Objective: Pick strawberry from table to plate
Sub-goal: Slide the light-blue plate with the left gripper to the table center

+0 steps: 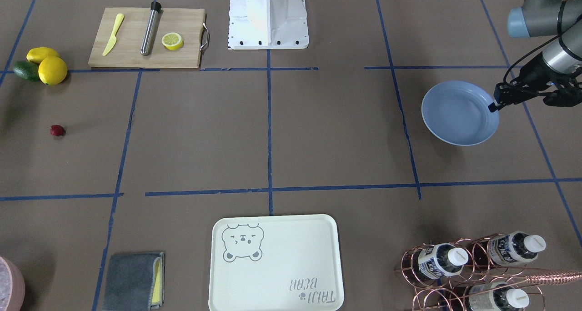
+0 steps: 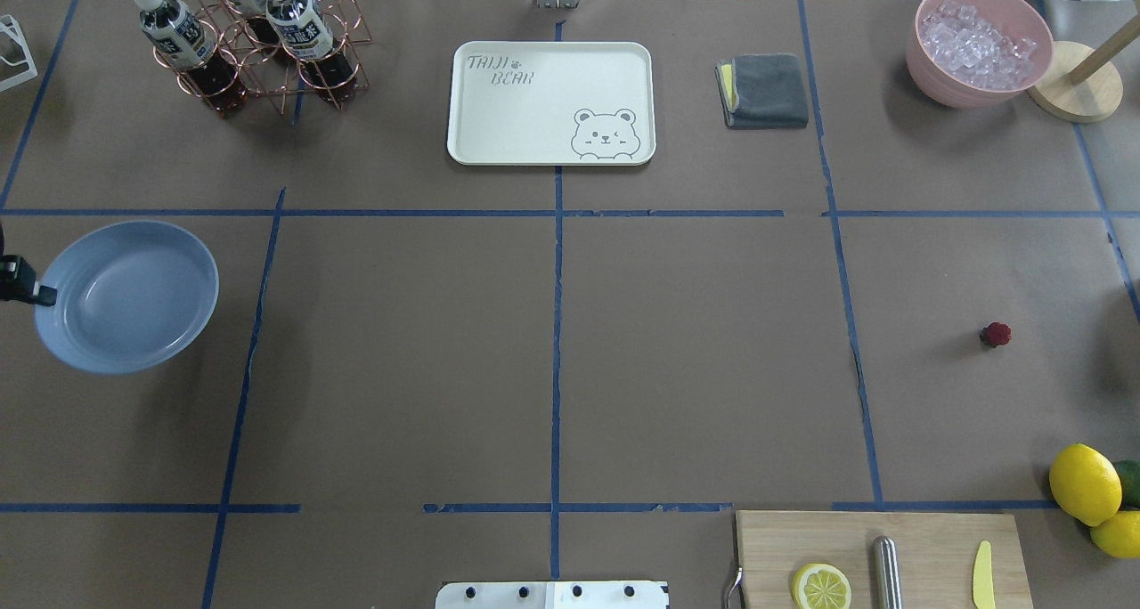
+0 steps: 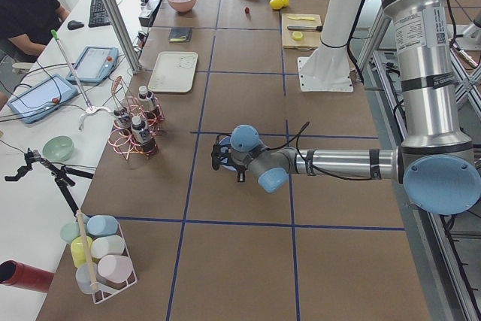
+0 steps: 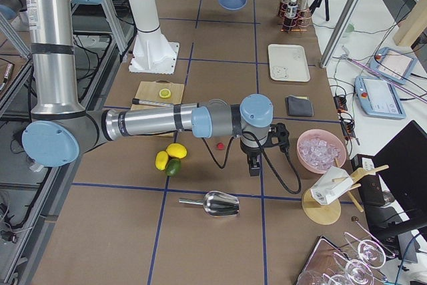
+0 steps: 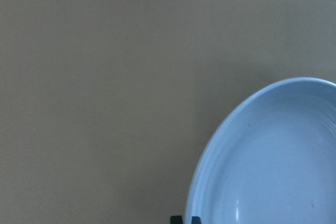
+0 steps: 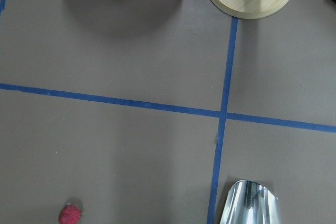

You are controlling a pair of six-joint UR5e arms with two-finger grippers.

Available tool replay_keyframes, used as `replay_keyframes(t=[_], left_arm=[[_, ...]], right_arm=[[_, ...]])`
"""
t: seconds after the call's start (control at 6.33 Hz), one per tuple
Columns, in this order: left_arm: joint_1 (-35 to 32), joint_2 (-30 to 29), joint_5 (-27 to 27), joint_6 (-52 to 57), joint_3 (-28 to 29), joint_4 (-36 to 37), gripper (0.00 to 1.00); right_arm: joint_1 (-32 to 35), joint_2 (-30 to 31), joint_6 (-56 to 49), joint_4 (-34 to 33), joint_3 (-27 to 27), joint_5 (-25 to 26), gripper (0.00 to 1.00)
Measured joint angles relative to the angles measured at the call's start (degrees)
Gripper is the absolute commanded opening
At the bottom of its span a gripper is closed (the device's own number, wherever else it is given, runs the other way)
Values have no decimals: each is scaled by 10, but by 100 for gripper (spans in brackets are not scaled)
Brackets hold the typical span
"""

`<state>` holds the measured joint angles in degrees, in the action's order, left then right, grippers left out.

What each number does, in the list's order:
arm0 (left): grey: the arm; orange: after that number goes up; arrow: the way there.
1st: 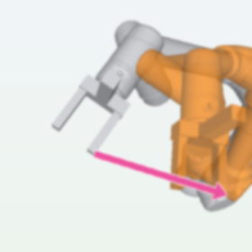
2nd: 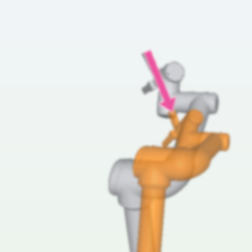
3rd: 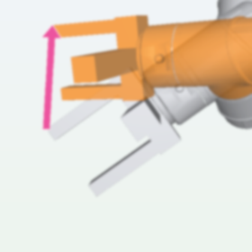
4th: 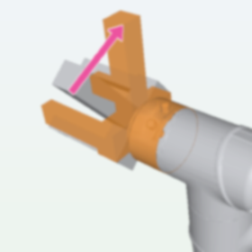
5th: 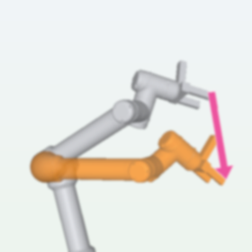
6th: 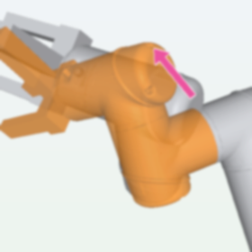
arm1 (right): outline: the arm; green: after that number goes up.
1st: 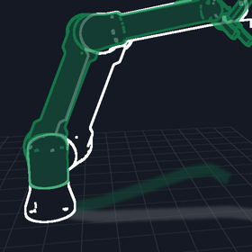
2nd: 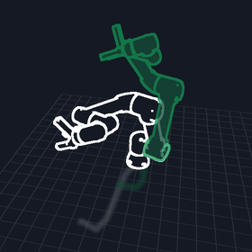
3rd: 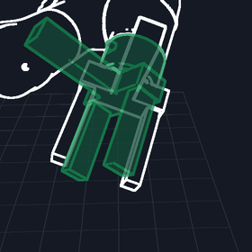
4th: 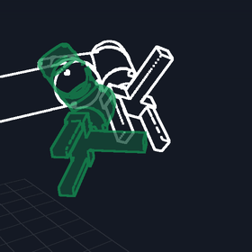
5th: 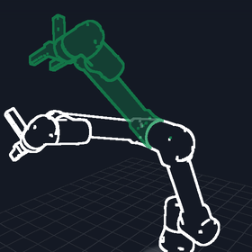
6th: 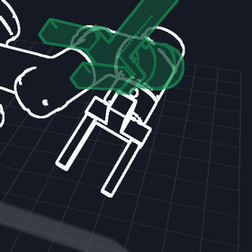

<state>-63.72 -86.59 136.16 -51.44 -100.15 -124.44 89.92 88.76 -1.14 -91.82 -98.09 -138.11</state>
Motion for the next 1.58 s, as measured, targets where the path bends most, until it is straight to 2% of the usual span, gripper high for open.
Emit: replay_keyframes(t=[0.16,0.32,0.47,0.79,0.95,1.26,1.42,1.58], left_arm=[[-6,-84,3,-26,-21,96,0],[9,-150,1,-91,-30,143,0],[62,-206,-24,-194,-37,159,0],[221,-294,-121,-395,-35,163,0],[281,-315,-166,-453,-23,145,0],[366,-326,-235,-516,42,43,0],[382,-328,-245,-524,65,18,16],[387,-327,-249,-524,71,10,17]], right_arm=[[0,0,1,0,0,0,100],[0,0,2,0,0,0,100],[0,0,4,0,0,0,100],[0,-1,18,0,-1,0,100],[0,-1,21,1,-1,0,100],[0,-2,23,1,-1,-2,100],[0,-2,24,1,-2,-4,100],[0,-2,26,1,-2,-7,100]])
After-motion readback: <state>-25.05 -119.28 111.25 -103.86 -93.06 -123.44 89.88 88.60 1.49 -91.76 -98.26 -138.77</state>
